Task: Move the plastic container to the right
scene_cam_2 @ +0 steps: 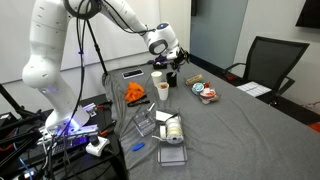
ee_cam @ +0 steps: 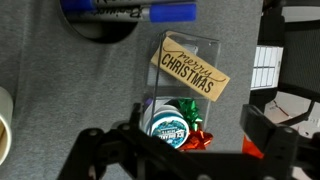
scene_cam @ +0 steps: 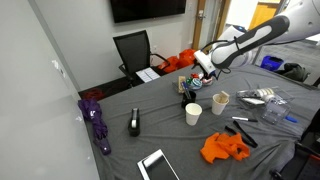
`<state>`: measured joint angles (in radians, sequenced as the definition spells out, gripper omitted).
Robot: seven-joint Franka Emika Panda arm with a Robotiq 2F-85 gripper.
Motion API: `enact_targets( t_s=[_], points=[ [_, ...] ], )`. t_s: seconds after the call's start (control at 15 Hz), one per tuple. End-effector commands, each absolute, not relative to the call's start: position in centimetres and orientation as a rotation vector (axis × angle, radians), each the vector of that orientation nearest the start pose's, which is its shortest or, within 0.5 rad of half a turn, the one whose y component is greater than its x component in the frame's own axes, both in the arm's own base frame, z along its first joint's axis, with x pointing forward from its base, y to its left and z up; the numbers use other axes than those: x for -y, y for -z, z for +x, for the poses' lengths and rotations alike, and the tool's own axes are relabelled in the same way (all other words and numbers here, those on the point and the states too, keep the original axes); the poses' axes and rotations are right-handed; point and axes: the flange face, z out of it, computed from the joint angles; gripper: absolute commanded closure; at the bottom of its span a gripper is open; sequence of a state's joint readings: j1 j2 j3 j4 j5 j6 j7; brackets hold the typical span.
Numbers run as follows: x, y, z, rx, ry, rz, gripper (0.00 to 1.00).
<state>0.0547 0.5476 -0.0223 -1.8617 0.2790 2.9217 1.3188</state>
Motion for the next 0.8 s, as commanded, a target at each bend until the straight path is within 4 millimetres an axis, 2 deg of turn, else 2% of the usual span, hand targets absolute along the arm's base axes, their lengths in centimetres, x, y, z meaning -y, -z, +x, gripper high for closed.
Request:
enact_targets(
  t_s=[0.0, 0.33, 0.73],
  points=[
    [0.8, -25.1, 69.3, -1.929, 0.507, -1.886, 0.0],
    [2.0, -21.6, 70.4, -2.031, 0.564, -1.869, 0.0],
    [1.5, -19.2, 71.5, -2.124, 0.575, -1.884, 0.0]
  ],
)
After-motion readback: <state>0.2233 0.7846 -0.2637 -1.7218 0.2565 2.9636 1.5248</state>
